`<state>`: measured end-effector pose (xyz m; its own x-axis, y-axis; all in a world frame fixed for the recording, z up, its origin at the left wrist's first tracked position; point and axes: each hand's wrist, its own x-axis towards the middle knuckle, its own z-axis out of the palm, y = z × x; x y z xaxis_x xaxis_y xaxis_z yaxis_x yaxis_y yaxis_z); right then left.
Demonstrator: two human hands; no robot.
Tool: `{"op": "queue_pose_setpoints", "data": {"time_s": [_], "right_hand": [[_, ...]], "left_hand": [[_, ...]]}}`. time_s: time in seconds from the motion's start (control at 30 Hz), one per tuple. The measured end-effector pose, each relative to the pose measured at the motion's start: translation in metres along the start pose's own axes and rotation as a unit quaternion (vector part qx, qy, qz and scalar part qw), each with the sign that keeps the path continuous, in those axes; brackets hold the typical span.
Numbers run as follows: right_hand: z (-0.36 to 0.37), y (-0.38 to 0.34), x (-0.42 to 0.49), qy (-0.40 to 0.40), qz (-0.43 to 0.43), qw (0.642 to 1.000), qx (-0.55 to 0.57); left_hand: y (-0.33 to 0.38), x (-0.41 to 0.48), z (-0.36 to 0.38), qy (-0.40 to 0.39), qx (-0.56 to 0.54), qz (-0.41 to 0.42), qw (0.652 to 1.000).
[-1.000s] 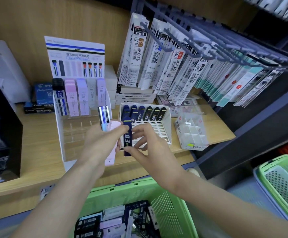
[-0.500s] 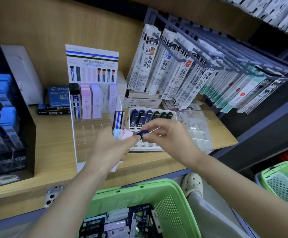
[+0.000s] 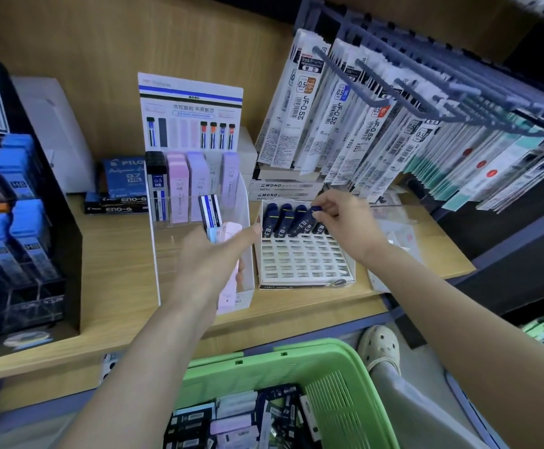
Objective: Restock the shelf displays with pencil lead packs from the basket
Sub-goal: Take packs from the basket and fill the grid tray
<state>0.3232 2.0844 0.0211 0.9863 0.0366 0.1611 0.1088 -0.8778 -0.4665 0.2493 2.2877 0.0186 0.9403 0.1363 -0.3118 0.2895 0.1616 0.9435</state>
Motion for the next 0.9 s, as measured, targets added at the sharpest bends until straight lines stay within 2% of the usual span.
{"op": "queue_pose_setpoints", "data": {"time_s": [0.4, 0.57, 0.77, 0.9], "right_hand": [[-0.004, 0.006, 0.007, -0.036, -0.040, 0.998, -0.036], [-0.005, -0.003, 0.018, -0.075, -0.042, 0.993, -0.082], [-0.007, -0.002, 0.023, -0.115, -0.019, 0.990, -0.081], [0.003, 0.009, 0.017, -0.053, -0.069, 0.991, -0.105]], "left_hand": [[-0.003, 0.003, 0.001, 0.002, -0.016, -0.005, 1.000], [-0.004, 0.003, 0.002, -0.002, -0.018, -0.004, 1.000], [-0.004, 0.005, 0.001, 0.014, -0.016, 0.005, 1.000], [-0.005, 0.007, 0.001, 0.017, -0.016, 0.010, 1.000]]}}
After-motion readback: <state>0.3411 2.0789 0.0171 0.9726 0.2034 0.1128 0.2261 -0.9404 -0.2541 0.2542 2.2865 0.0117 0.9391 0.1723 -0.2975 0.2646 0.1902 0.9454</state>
